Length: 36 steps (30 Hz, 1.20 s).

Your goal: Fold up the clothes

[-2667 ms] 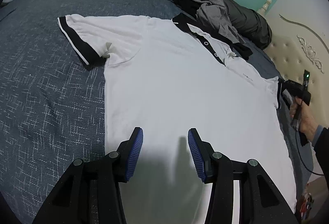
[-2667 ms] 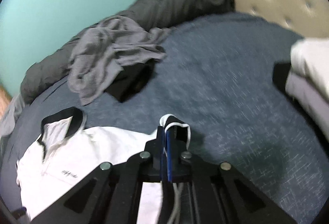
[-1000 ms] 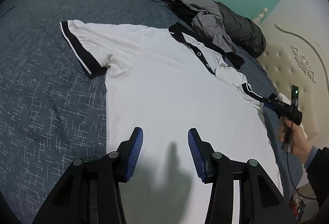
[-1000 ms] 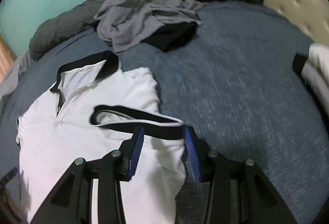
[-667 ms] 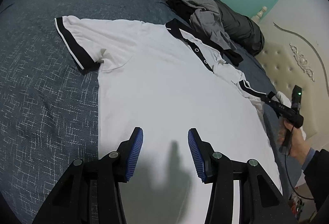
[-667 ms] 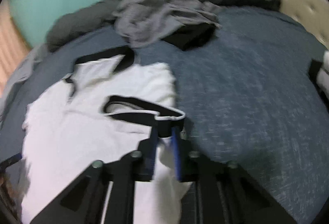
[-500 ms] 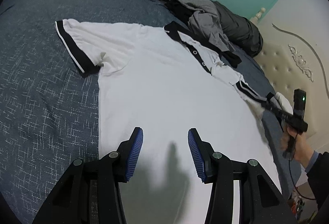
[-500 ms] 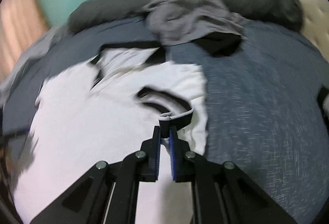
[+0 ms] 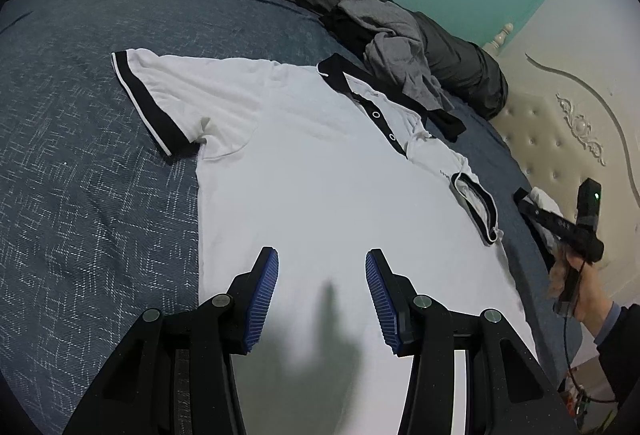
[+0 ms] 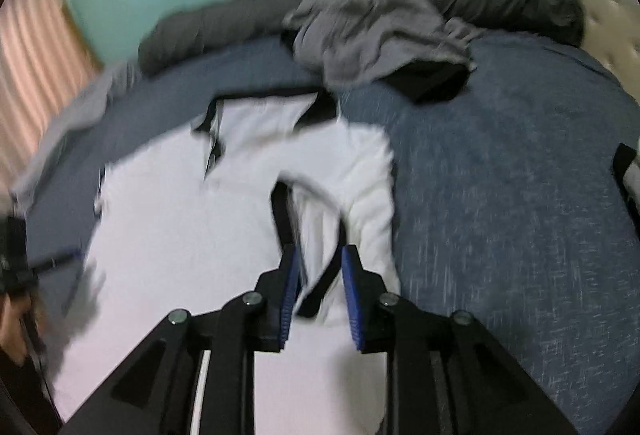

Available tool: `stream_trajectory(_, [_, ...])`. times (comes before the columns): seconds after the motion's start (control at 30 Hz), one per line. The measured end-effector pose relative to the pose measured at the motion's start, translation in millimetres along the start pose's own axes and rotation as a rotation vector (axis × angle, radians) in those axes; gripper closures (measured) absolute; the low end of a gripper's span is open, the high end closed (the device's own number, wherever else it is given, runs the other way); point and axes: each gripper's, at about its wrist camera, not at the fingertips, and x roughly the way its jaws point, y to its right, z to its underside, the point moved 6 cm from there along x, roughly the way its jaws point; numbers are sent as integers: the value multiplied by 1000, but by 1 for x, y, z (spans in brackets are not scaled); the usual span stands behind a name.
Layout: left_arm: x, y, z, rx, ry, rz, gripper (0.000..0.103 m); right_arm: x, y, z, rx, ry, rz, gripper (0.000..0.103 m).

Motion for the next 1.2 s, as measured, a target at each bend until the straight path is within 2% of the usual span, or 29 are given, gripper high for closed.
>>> stream_trajectory(0.07, [0,-1,1,1,-3,-2,53,8,7,-8,40,0,52,78])
stream_trajectory(0.13, [1,-1,1,2,-5,-3,53,22,10,-12,78,-15,64,78])
stream_trajectory(0.3, [4,-1,0,7,-10,-6,53,58,11,-6,122,-98,117,78])
stream_trajectory(0.37, [6,-2,1,5,-14,-8,53,65,1,0,125,-103,57,78])
stream_trajectory(0.43, [7,-3,1,3,-15,-11,53,73,-15,7,70,-132,11,82])
stream_trajectory(0.57, [9,-2,2,9,-19,-13,53,80,-54,22,-84,-179,-47,82])
stream_trajectory(0.67, [8,0,3,13,-19,-11,53,79,-62,25,-99,-194,-80,82])
stream_trajectory(0.7, [8,0,2,14,-19,-11,53,76,-61,24,-93,-182,-81,82])
stream_trajectory(0.8, [8,0,2,14,-17,-12,53,54,-51,9,-26,-68,-95,82])
stream_trajectory(0.9, [8,-1,2,12,-17,-10,53,45,-30,-7,96,22,-74,82])
stream_trajectory(0.97, [9,-1,3,12,-17,-10,53,55,-18,-9,183,12,-68,82])
stream_trajectory(1.03, [9,0,3,16,-17,-13,53,66,-21,-7,168,-20,-57,82])
stream_trajectory(1.2, [13,-1,5,14,-27,-15,53,98,-49,13,111,-153,-109,82])
